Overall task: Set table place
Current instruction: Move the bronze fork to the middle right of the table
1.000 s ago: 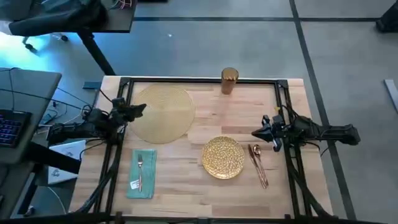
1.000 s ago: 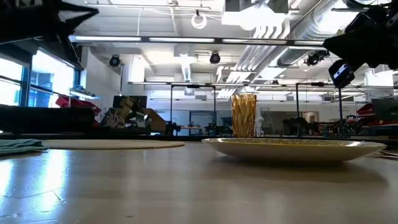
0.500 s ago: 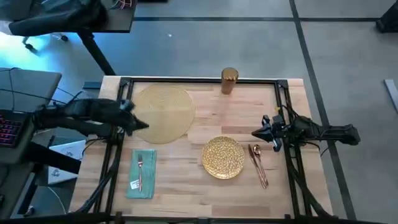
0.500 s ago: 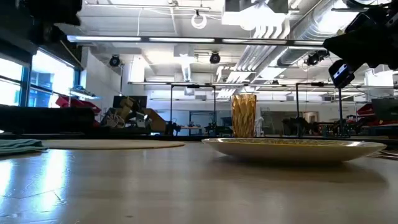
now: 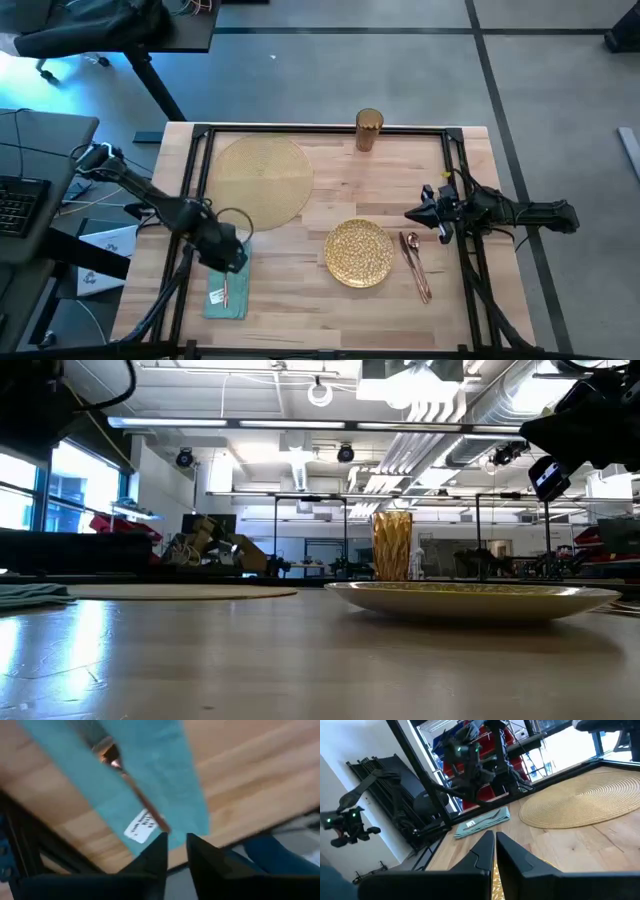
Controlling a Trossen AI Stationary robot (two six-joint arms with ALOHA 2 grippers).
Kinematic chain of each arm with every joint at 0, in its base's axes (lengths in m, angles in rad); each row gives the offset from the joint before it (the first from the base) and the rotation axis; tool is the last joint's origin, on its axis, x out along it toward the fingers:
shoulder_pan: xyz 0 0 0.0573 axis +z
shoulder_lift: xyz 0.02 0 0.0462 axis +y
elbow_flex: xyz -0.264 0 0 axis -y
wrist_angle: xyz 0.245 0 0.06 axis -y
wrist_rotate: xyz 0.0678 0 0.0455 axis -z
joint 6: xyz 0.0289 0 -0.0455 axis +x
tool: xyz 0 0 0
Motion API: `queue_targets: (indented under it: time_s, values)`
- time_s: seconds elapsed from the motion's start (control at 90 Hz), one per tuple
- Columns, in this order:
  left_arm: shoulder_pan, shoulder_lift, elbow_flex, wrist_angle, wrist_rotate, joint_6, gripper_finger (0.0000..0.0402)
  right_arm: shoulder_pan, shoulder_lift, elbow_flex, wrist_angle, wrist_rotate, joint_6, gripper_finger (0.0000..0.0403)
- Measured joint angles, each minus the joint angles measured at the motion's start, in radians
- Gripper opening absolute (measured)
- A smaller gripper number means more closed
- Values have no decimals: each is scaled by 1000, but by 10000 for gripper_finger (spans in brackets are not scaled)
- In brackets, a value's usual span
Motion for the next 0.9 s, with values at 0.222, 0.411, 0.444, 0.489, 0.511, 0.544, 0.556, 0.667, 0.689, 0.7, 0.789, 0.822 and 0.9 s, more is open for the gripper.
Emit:
queue_targets:
  time_s: [0.222, 0.411, 0.444, 0.489, 0.511, 0.544, 0.556, 0.667, 0.689, 0.7, 0.789, 0.822, 0.9]
  values:
    - [-6, 160, 0, -14, -8, -60, 91, 0, 0, 0, 0, 0, 0, 0]
    - [23, 268, 0, 26, -11, -57, 41, 0, 0, 0, 0, 0, 0, 0]
    - [28, 280, 0, 27, -5, -57, 36, 0, 0, 0, 0, 0, 0, 0]
    - [33, 296, 0, 27, 3, -56, 30, 0, 0, 0, 0, 0, 0, 0]
    - [35, 304, 0, 28, 8, -51, 28, 0, 0, 0, 0, 0, 0, 0]
    - [39, 314, 0, 29, 13, -43, 27, 0, 0, 0, 0, 0, 0, 0]
    - [41, 318, 0, 29, 15, -40, 27, 0, 0, 0, 0, 0, 0, 0]
    - [49, 336, 0, 41, 40, -16, 32, 0, 0, 0, 0, 0, 0, 0]
    - [50, 339, 0, 46, 46, -12, 34, 0, 0, 0, 0, 0, 0, 0]
    - [51, 340, 0, 48, 50, -12, 36, 0, 0, 0, 0, 0, 0, 0]
    - [54, 342, 0, 47, 80, 3, 53, 0, 0, 0, 0, 0, 0, 0]
    - [54, 342, 0, 46, 83, 1, 59, 0, 0, 0, 0, 0, 0, 0]
    - [49, 342, 0, 34, 85, -11, 73, 0, 0, 0, 0, 0, 0, 0]
